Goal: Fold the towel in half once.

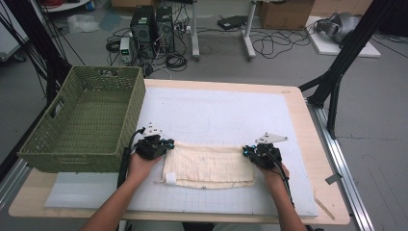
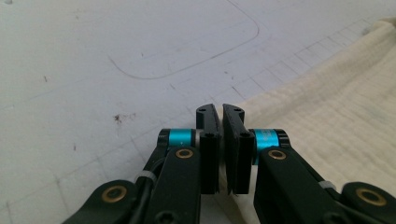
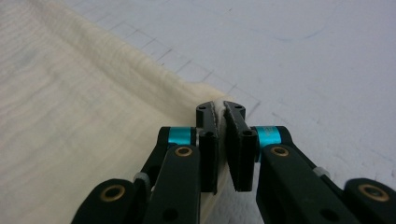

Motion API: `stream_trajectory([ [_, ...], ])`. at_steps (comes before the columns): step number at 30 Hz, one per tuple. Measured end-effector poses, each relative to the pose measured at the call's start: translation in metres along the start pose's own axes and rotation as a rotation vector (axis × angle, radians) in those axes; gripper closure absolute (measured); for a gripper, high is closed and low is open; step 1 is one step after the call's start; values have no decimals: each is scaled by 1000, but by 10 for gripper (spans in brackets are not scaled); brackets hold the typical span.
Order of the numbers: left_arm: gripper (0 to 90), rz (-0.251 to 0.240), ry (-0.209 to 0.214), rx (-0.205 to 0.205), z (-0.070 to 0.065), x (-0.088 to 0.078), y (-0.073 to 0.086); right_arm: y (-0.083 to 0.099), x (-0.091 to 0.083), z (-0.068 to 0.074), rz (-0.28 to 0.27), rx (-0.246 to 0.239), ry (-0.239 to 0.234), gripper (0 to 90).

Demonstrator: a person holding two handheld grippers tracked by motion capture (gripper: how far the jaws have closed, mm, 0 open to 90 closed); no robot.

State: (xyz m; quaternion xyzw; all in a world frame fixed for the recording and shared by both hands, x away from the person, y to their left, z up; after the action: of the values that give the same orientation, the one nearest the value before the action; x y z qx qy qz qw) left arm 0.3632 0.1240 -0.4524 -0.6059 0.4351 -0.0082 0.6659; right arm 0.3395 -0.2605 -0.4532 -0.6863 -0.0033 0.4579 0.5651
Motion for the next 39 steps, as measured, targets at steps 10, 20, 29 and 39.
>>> stream_trajectory([
  [10, 852, -40, -40, -38, 16, 13, -17, -18, 12, -11, -32, 28, 66, 842],
  [20, 850, -73, -60, -89, 27, 19, -16, -36, 25, -14, -32, 11, 118, 839],
  [29, 749, -65, -57, -77, 27, 21, -28, -35, 28, -16, -35, 31, 153, 696],
  [39, 463, -93, -32, -68, 19, 5, -27, -31, -1, -11, -78, 19, 110, 573],
])
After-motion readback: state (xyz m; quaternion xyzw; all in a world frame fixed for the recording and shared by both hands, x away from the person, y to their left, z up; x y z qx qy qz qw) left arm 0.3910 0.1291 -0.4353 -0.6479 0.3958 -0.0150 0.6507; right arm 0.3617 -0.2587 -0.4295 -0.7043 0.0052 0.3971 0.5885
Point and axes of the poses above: each handheld gripper's, and its own axes: x roughly forward along the jaws, y roughly out of its underside, z roughly to its left, the point moved 1 cm from there along x, roughly forward along the jaws, and after that the axes turned 3 degrees about -y, right-handed, at the moved point
